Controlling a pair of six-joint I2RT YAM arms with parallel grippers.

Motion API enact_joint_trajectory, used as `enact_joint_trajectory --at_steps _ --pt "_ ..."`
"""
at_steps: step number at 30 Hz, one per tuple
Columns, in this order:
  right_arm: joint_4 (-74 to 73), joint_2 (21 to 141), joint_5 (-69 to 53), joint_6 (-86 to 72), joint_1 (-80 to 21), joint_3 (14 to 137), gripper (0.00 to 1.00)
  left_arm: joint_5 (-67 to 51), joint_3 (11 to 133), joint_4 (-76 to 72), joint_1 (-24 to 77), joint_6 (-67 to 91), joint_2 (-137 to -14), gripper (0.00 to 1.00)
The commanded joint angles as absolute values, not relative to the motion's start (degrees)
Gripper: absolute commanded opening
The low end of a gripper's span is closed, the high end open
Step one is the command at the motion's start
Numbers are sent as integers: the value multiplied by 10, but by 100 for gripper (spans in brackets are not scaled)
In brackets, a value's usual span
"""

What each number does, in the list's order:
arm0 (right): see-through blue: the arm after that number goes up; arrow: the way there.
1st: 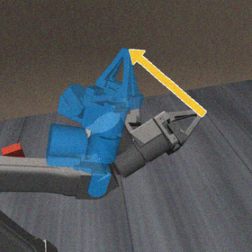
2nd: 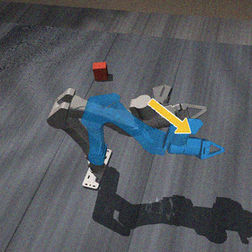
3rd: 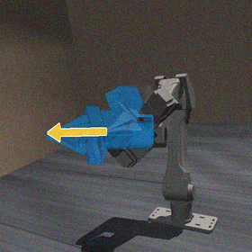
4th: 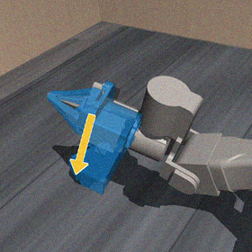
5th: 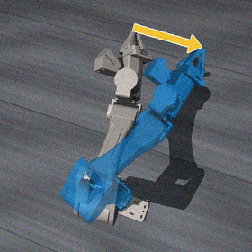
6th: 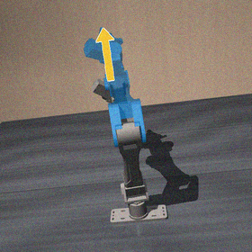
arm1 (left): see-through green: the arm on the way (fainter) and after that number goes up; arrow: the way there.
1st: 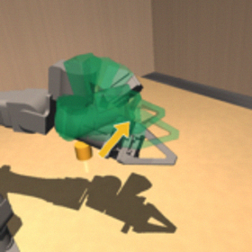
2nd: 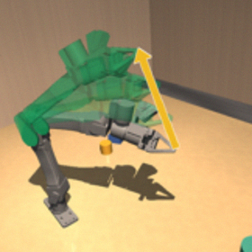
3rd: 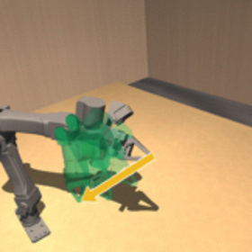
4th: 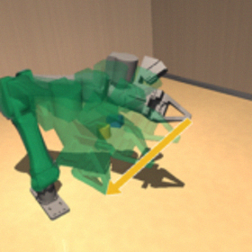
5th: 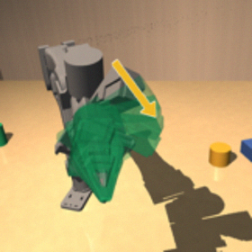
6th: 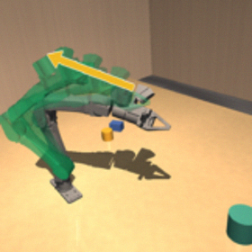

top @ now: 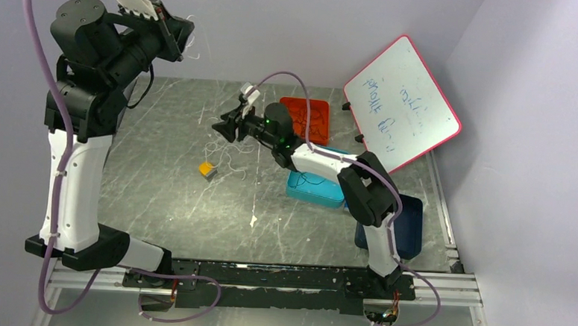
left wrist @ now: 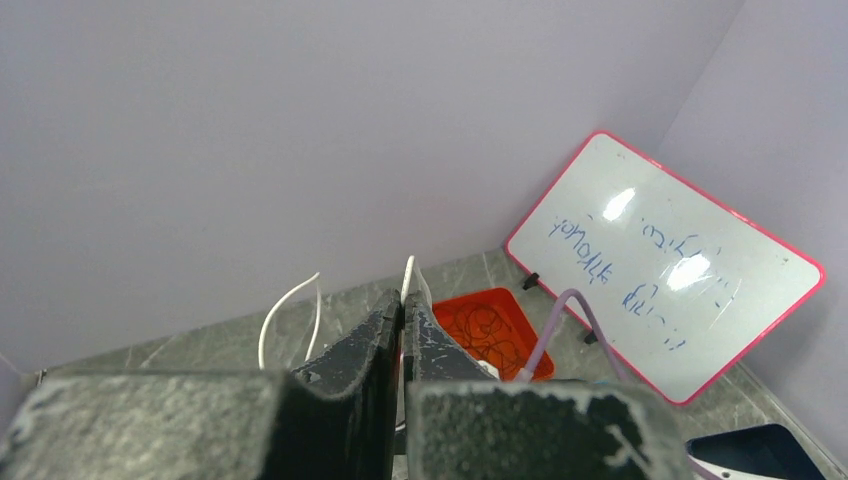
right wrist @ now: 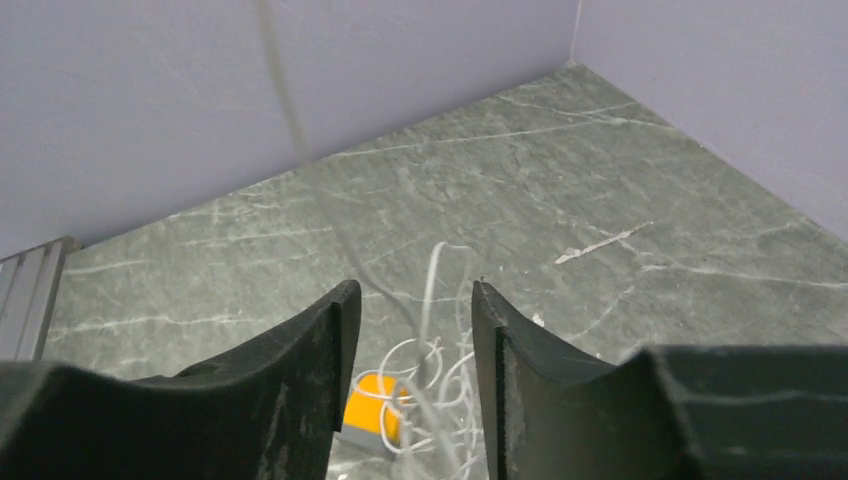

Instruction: Untangle the cables

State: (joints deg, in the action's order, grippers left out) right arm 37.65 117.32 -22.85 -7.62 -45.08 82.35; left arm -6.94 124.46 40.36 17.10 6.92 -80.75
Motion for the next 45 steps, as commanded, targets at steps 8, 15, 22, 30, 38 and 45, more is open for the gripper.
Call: enact_joint_trajectory --at_steps 8,15,22,30,38,45 --pt "364 1242 -230 -92 -453 873 33 -75 1306 389 173 80 -805 7" --pt "356 1243 -250 -122 -463 790 31 -50 1305 342 173 76 -790 7" --pt "389 1200 -240 -138 -484 681 41 -39 1316 321 173 69 -794 7" --pt "353 1052 -214 -94 -484 619 52 -38 1267 311 173 69 -775 7" --pt "278 878 -170 -65 -484 550 58 -55 1213 293 173 78 -757 7" --pt "208 771 -127 -22 -483 557 61 -90 1172 278 173 93 -755 7"
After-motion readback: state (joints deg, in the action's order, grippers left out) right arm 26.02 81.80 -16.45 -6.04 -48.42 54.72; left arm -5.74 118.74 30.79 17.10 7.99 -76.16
